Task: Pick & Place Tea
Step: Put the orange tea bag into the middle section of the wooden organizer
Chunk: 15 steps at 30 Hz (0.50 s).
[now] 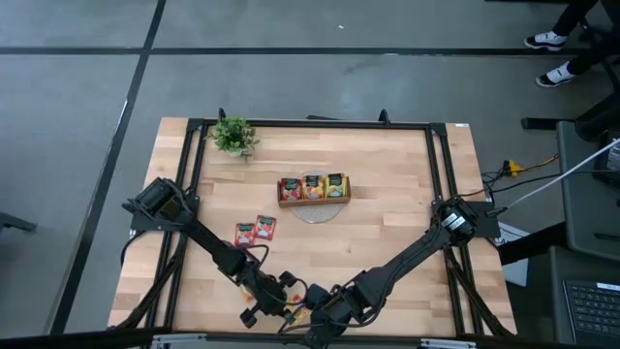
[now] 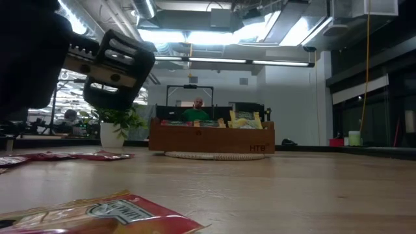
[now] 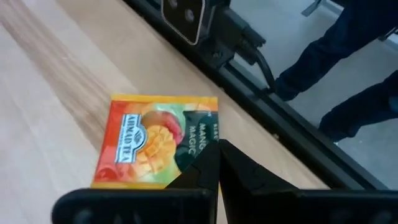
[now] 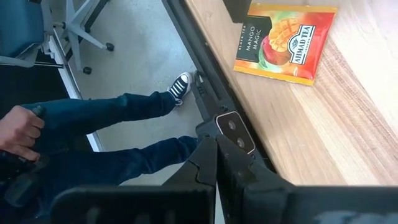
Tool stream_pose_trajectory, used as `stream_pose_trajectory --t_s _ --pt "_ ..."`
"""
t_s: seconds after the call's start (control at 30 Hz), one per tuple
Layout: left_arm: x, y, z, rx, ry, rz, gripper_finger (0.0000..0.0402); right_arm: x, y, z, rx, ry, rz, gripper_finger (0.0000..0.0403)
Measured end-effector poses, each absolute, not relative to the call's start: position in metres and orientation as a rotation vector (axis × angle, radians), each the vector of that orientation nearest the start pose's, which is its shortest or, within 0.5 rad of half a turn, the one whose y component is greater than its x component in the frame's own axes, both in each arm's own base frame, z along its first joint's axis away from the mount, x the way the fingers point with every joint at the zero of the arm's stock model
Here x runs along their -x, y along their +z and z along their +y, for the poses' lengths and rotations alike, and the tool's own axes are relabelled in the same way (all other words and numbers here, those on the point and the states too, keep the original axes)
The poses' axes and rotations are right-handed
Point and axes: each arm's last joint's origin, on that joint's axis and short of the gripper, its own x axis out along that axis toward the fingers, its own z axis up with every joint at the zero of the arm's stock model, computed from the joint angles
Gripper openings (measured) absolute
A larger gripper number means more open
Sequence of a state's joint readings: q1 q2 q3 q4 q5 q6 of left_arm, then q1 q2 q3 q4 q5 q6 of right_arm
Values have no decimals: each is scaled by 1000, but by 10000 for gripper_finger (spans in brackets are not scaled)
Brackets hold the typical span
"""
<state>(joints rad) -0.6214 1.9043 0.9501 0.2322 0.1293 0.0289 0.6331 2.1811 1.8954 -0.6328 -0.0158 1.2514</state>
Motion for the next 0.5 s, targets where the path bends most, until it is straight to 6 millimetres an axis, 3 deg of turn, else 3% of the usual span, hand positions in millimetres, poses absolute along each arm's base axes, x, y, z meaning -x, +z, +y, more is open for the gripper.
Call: stream_pose_trajectory --t_s 0.33,0.5 --pt "-300 101 -220 -193 -735 766 1 -388 231 285 -832 -61 1089 5" --pt "-300 100 -220 -178 -726 773 1 -389 230 281 -899 -198 1026 6"
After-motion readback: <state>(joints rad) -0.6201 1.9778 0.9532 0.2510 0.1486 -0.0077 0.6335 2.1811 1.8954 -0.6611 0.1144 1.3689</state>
